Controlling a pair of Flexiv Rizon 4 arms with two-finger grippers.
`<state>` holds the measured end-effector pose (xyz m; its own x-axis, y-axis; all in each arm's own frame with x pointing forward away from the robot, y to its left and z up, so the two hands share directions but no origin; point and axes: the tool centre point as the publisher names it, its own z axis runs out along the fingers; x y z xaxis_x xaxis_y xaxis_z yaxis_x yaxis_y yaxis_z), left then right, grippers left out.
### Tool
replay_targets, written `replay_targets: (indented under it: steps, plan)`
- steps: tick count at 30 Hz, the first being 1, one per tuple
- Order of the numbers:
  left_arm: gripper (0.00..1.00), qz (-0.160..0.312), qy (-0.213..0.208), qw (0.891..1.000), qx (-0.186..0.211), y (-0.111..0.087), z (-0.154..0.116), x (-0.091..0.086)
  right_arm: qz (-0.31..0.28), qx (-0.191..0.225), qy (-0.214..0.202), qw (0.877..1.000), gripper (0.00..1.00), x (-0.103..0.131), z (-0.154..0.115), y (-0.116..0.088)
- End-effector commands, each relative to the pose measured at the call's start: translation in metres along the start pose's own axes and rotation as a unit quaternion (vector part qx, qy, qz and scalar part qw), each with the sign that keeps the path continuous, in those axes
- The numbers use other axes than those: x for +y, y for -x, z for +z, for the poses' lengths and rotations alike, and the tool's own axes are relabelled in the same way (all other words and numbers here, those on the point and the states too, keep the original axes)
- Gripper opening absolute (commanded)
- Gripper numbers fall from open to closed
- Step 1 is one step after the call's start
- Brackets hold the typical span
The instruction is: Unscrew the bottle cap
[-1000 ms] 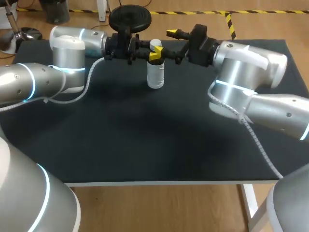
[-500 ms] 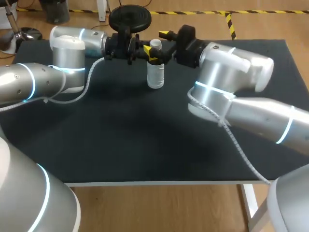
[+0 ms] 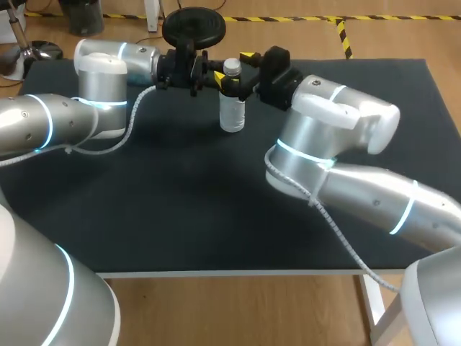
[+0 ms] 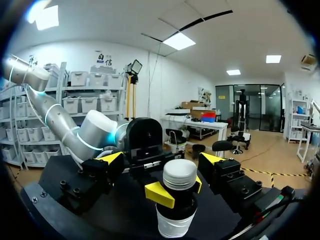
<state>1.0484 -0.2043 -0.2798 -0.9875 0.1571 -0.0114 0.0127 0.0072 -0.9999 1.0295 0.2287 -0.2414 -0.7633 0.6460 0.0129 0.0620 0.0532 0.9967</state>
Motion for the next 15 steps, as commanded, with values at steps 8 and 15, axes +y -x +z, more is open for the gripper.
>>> replay_targets:
  steps: [8,15]
  plan:
    - [0.0,-0.001,0.002,1.0,-0.001,0.0,0.001,-0.001,0.015,-0.073,0.011,0.997,1.0,-0.011,0.013,0.005]
    - [0.0,-0.001,0.002,1.0,-0.001,0.0,0.001,-0.001,0.019,-0.075,0.016,0.997,1.0,-0.014,0.014,0.01]
